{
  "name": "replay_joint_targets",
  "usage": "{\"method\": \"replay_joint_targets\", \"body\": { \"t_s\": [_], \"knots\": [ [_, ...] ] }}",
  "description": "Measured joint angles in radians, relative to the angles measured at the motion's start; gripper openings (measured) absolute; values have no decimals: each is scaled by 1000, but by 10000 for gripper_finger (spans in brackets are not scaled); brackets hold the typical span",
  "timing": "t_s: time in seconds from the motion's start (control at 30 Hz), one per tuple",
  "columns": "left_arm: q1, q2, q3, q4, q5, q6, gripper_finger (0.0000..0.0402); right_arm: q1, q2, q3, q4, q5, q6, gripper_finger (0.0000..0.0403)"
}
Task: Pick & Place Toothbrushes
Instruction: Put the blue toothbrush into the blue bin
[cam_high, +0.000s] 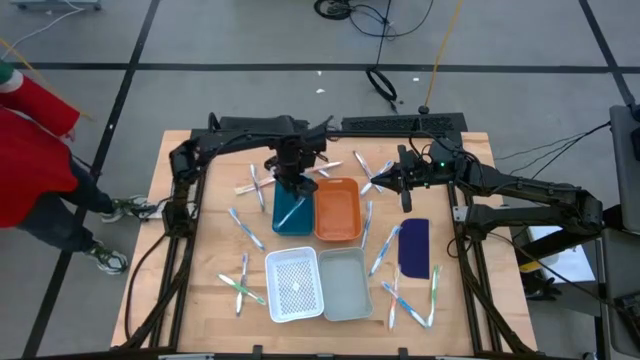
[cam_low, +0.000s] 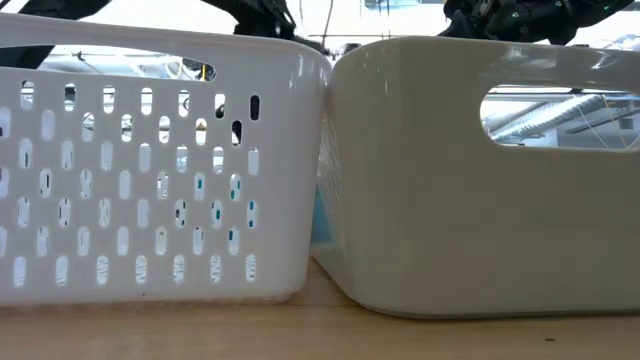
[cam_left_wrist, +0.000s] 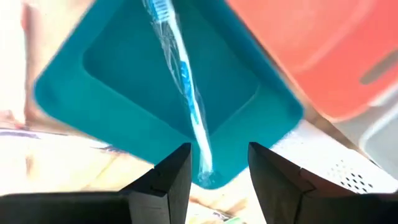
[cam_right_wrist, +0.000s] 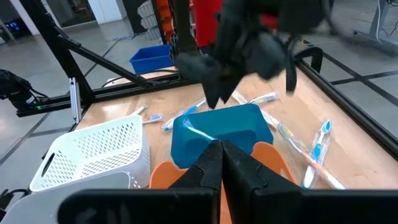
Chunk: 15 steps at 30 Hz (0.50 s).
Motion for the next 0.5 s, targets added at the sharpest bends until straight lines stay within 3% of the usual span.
{"method": "replay_joint_targets", "body": {
  "t_s": [0.33,0.5],
  "knots": [
    [-27,-181,0,200,-206,121,156,0,0,0,-8,0,1,0],
    [-37,-262,0,269,-335,111,148,-1,0,0,-14,0,0,0]
  ]
}}
